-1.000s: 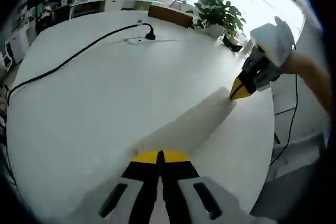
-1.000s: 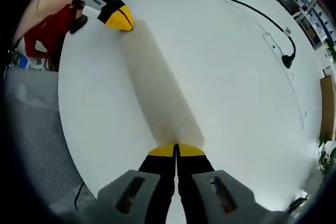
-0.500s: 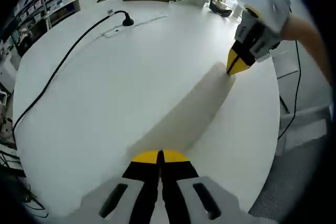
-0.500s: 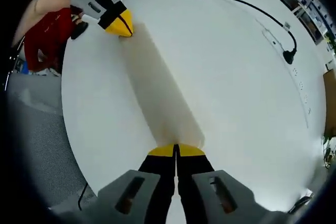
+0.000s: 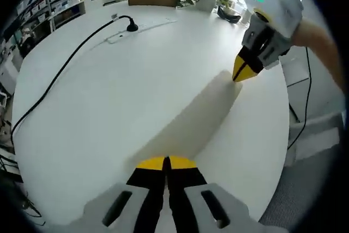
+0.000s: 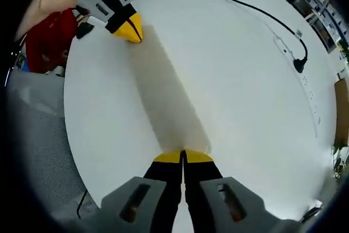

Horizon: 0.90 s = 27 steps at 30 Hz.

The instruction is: Arrange the utensils inside the cutlery case until each visible utensil rests in its matching compartment.

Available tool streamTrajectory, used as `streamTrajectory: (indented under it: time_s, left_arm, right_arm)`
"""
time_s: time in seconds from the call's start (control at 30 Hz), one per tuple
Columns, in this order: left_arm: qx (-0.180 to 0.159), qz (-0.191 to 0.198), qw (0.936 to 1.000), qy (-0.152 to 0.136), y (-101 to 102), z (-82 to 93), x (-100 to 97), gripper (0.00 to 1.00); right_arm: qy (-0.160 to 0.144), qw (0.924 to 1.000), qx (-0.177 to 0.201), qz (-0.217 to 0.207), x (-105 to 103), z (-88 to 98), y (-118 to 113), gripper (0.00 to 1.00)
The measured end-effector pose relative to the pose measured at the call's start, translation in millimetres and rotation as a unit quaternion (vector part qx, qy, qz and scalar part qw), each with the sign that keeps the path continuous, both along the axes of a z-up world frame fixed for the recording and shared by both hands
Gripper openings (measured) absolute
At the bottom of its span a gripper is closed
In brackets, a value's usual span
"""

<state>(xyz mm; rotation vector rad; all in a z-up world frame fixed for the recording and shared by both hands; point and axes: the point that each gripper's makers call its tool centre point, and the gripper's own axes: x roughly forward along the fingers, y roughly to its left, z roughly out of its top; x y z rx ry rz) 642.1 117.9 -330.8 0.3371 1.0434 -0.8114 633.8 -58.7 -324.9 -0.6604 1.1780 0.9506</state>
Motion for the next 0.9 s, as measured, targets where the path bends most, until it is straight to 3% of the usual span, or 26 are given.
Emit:
streamTrajectory:
  time_s: [0.33,0.4,0.5,0.53,0.57,0.63,0.73,0.77,0.8,0.87,0.9]
  left_arm:
    - [0.020,-0.024,0.9995,-0.009,-1,-1.0,5.0,0.00]
    - [0.021,-0.026,0.9994,-0.003,-1,-3.0,10.6,0.00]
    - [0.021,-0.025,0.9995,0.000,-2,-2.9,8.6,0.00]
    - [0.003,-0.018,0.9998,-0.002,-7,-1.6,7.3,0.00]
    - [0.012,-0.023,0.9996,-0.007,-5,-1.4,8.8,0.00]
    - [0.011,-0.028,0.9994,-0.015,-7,1.0,5.9,0.00]
    - [0.002,-0.021,0.9996,-0.020,-10,2.3,5.2,0.00]
    - [0.002,-0.021,0.9996,-0.018,-10,2.7,6.1,0.00]
    - [0.000,-0.018,0.9998,-0.013,-10,3.2,5.6,0.00]
    - [-0.003,-0.014,0.9998,-0.013,-11,3.0,5.5,0.00]
    - [-0.004,-0.014,0.9998,-0.014,-11,3.2,5.3,0.00]
  right_arm:
    - [0.003,0.9999,-0.005,0.008,9,-2.1,-2,0.00]
    - [0.003,0.9990,-0.030,0.033,8,-1.9,-2,0.00]
    - [0.006,0.9987,-0.041,0.031,7,-3.1,-1,0.00]
    - [0.011,0.9971,-0.071,0.024,6,-8.1,-11,0.00]
    - [0.023,0.9977,-0.054,0.036,3,-6.8,-4,0.00]
    - [0.007,0.9992,-0.039,0.008,6,-3.9,-4,0.00]
    - [-0.004,0.9999,0.002,0.015,5,-6.1,-4,0.00]
    - [-0.004,0.9994,0.007,-0.033,7,-5.3,-7,0.00]
    - [-0.010,0.9986,0.012,-0.051,7,-2.1,-8,0.00]
    - [-0.018,0.9996,0.023,-0.007,-1,10.1,2,0.00]
    - [-0.006,0.9999,0.007,0.010,-8,9.0,1,0.00]
